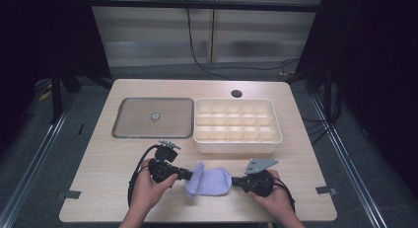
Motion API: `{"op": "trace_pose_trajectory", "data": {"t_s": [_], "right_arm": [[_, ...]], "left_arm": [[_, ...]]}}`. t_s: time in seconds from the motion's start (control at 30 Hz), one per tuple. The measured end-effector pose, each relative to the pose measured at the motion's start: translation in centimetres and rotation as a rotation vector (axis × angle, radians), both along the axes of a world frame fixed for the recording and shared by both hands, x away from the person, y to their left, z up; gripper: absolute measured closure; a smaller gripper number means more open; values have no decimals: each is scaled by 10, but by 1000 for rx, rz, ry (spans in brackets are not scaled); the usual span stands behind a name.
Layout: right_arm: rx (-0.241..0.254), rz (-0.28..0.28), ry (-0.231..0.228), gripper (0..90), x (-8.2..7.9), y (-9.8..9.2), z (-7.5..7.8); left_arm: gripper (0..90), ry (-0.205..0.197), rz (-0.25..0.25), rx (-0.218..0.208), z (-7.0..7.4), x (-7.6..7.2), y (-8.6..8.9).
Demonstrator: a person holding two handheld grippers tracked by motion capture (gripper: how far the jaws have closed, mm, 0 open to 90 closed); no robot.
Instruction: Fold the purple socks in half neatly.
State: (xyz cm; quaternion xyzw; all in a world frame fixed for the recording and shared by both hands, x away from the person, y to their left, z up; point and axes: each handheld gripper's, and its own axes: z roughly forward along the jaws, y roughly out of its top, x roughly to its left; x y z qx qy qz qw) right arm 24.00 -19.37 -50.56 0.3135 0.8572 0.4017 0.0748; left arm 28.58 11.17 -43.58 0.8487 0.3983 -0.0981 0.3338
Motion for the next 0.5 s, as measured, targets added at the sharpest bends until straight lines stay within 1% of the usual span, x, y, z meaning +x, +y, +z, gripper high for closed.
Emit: {"op": "trace_pose_trajectory", "data": {"t_s": [0.1,0.13,0.2,0.27,0.33,0.4,0.43,0.47,0.5], "right_arm": [[-2,0,-2,900,0,0,0],[-1,0,-1,900,0,0,0],[2,-2,-1,900,0,0,0],[5,-3,2,900,0,0,0],[9,-6,7,900,0,-1,0],[9,-6,8,900,0,-1,0],[8,-4,6,900,1,-1,0],[8,-3,6,900,1,-1,0],[8,-4,7,900,1,-1,0]], "left_arm": [[813,2,1,-1,1,0,-4],[813,-1,-10,4,1,1,-5],[813,5,-5,0,2,1,-8],[813,4,-19,3,2,2,-10],[813,13,-15,-3,2,2,-12],[813,17,-23,2,2,3,-15],[813,15,-18,-2,2,3,-17],[813,12,-25,6,2,3,-18],[813,17,-24,2,3,4,-19]]}}
